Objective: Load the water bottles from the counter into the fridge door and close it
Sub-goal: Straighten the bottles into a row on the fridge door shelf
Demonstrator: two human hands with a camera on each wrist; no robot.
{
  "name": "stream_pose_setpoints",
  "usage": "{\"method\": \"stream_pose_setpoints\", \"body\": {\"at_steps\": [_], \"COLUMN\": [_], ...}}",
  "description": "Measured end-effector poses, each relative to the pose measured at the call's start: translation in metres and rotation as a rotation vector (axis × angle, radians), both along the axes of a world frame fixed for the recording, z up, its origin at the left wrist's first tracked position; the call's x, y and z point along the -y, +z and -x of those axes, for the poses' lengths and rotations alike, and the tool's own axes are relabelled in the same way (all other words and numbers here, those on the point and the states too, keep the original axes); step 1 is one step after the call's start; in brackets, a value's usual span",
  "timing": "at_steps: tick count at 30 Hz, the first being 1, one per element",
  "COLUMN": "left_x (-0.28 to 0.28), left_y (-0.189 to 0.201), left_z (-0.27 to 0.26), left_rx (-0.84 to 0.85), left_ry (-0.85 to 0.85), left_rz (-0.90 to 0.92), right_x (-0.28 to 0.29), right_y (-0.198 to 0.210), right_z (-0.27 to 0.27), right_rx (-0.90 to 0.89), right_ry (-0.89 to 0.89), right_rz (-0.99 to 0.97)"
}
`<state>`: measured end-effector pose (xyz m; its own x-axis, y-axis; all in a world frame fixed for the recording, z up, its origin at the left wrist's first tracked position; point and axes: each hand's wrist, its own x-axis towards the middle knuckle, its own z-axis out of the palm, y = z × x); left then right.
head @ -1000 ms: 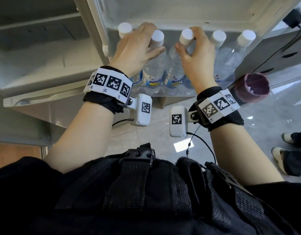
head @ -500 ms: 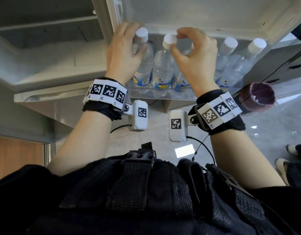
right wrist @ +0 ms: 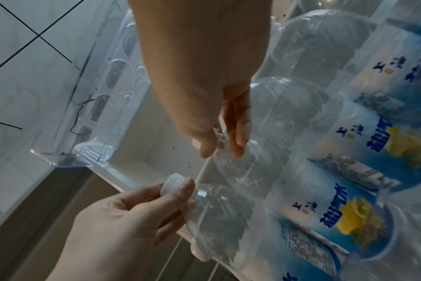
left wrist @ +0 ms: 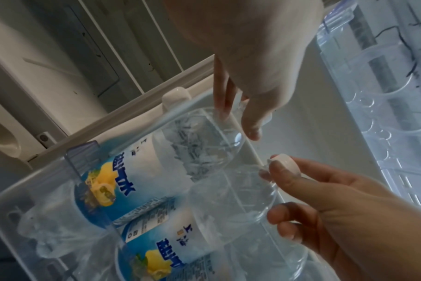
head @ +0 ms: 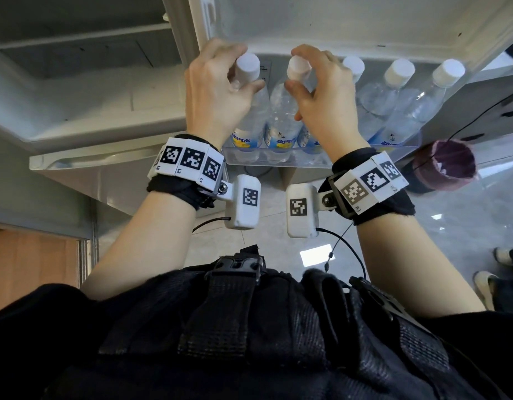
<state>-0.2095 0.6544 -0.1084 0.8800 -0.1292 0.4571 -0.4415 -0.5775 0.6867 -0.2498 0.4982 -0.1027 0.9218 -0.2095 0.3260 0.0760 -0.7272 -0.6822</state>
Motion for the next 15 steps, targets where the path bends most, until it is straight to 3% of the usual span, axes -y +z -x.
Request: {"method": "stream_pose_setpoints", "body": {"at_steps": [15], "left_x": [0.012], "left_y": [-0.006], "left_z": [0.005], "left_rx": [0.118], "left_ry": [0.195], "left_rz": [-0.06], "right_x": [0.005], "right_y": [-0.006], "right_z": [-0.008], "right_rx": [0.033], "right_ry": [0.021], "right_rz": [0.011]}}
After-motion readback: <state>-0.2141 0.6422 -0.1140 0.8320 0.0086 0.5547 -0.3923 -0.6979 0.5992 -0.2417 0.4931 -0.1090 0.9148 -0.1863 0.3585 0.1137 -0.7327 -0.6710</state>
